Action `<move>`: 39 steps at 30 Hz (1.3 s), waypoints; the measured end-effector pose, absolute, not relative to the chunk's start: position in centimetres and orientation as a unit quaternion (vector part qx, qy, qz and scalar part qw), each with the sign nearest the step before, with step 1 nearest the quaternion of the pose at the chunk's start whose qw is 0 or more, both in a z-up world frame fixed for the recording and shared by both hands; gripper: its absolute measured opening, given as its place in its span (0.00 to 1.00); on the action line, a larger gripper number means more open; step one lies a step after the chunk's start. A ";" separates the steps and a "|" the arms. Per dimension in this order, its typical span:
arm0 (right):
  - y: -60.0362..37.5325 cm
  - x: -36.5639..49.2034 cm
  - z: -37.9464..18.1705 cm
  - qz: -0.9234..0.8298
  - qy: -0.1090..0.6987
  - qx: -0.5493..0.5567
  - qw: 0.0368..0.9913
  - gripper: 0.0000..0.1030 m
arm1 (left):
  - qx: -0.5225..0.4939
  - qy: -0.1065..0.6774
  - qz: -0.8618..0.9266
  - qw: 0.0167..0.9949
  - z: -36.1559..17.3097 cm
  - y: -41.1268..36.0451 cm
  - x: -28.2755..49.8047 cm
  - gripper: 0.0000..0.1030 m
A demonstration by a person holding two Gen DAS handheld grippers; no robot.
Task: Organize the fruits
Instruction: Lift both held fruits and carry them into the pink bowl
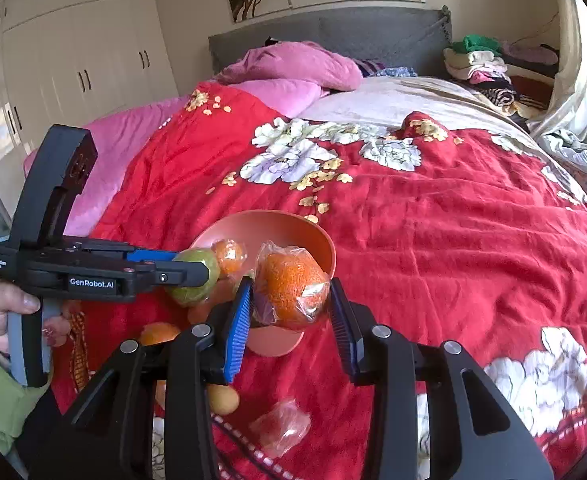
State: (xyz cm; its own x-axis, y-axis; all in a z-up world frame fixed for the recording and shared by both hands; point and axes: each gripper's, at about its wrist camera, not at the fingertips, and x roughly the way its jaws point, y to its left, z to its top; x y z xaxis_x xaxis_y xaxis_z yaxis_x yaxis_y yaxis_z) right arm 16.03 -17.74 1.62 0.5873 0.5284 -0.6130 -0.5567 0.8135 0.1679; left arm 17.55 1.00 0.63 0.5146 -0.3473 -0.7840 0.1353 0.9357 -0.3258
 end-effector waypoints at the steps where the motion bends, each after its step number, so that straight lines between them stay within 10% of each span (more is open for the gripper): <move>1: -17.5 16.4 1.5 0.302 0.339 -0.026 0.890 0.35 | -0.112 0.473 -0.139 0.863 0.5 1.0 17.8 0.35; 39: -10.9 24.8 -2.1 0.348 0.436 -0.071 0.827 0.35 | -0.112 0.466 -0.146 0.866 -0.9 2.3 19.0 0.35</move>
